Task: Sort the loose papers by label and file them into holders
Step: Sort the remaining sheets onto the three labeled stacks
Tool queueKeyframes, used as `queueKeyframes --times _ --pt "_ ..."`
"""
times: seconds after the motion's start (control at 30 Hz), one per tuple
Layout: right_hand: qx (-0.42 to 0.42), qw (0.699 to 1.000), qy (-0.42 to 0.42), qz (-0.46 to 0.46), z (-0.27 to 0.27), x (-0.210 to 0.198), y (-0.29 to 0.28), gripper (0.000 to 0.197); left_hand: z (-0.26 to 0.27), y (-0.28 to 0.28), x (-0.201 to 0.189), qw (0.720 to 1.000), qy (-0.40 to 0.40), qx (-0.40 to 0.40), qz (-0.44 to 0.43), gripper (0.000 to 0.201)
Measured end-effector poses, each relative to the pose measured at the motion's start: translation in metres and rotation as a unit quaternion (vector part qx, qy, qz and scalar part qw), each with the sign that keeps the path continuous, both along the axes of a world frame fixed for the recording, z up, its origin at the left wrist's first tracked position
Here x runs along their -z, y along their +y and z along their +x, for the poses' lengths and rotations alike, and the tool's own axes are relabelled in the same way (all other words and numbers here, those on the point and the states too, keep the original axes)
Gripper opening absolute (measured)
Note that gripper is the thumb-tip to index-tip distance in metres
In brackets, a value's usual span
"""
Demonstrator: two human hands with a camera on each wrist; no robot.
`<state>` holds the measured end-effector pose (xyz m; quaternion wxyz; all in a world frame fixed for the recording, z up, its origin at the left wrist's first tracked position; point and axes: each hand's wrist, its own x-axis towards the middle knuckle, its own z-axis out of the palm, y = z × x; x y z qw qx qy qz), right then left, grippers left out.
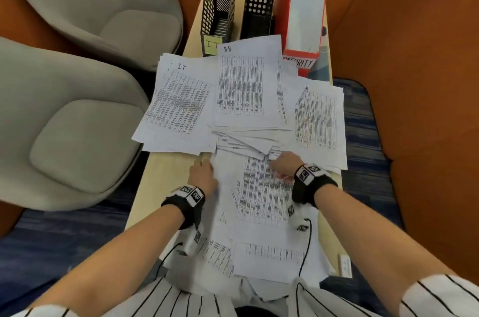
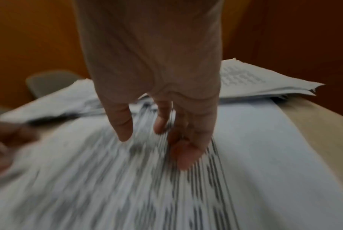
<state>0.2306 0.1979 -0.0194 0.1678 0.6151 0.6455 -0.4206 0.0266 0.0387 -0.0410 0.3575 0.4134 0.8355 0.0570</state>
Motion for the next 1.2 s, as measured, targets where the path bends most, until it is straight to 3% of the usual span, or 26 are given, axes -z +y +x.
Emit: queueKeyframes --times 0.07,0.13,0.23,0.3,0.4,0.47,0.57,0.63,0.67,0.73,0.8,0.83,0.9,0.97,1.0,1.03,1.1,1.13,1.2 --pt "-0.087 0.995 -0.035 -0.027 0.011 0.015 -0.034 0.039 0.007 0.001 -0.002 0.998 -0.05 0.033 -0.013 0.05" --pt "-0.089 0.995 -0.035 0.002 0.018 0.027 -0.051 0.059 0.011 0.005 -0.001 0.995 -0.064 0.061 -0.052 0.061" --pt "-0.073 0.997 -0.012 0.035 0.009 0.028 -0.059 0.102 0.023 0.013 -0.009 0.987 -0.092 0.115 -0.071 0.033" --pt "-0.057 0.997 0.022 0.048 -0.008 0.023 -0.067 0.11 0.032 0.015 -0.011 0.979 -0.147 0.124 -0.065 0.023" --pt "-0.014 0.999 0.022 0.041 -0.027 0.017 -0.083 0.104 0.036 0.012 -0.015 0.974 -0.182 0.117 -0.061 0.026" --pt "-0.029 0.999 -0.004 0.043 -0.03 0.016 -0.089 0.082 0.032 0.004 -0.014 0.97 -0.229 0.074 -0.034 0.014" --pt "-0.146 0.987 -0.034 0.055 -0.026 0.013 -0.09 0.039 0.024 -0.007 -0.015 0.96 -0.278 0.04 -0.015 0.013" --pt "-0.221 0.974 -0.029 0.038 -0.026 0.011 -0.093 0.024 0.014 -0.009 -0.009 0.977 -0.208 0.044 0.03 0.015" --pt "-0.265 0.964 -0.015 0.02 -0.027 0.01 -0.096 0.026 0.008 -0.008 -0.004 0.985 -0.159 0.018 0.066 0.016" --pt "-0.313 0.948 0.052 -0.043 -0.028 0.006 -0.107 0.034 -0.003 -0.005 -0.001 0.98 -0.105 -0.107 0.131 0.022" --pt "-0.323 0.929 0.141 -0.113 -0.03 -0.002 -0.122 0.033 -0.006 -0.006 -0.002 0.948 -0.144 -0.236 0.155 0.029" --pt "-0.319 0.923 0.167 -0.133 -0.03 -0.004 -0.128 0.03 -0.006 -0.006 0.0 0.932 -0.19 -0.262 0.161 0.035" --pt "-0.246 0.944 0.196 -0.097 -0.026 -0.002 -0.13 0.035 -0.004 -0.006 0.002 0.918 -0.271 -0.254 0.138 0.053" --pt "-0.079 0.978 0.187 0.049 -0.012 0.005 -0.116 0.028 -0.004 -0.01 0.008 0.933 -0.281 -0.209 0.081 0.065" --pt "-0.012 0.982 0.139 0.126 0.0 0.009 -0.105 0.023 -0.003 -0.012 0.008 0.939 -0.277 -0.191 0.065 0.06" --pt "0.031 0.983 0.063 0.17 0.015 0.011 -0.094 0.033 -0.002 -0.016 0.008 0.944 -0.276 -0.175 0.056 0.052" --pt "0.046 0.983 -0.092 0.154 0.041 0.016 -0.079 0.074 0.003 -0.02 0.008 0.952 -0.261 -0.153 0.041 0.045" --pt "0.041 0.983 -0.117 0.136 0.048 0.018 -0.075 0.087 0.004 -0.022 0.007 0.953 -0.264 -0.145 0.031 0.045" --pt "0.047 0.991 -0.05 0.114 0.052 0.021 -0.072 0.095 0.008 -0.024 0.002 0.954 -0.276 -0.119 0.006 0.046"
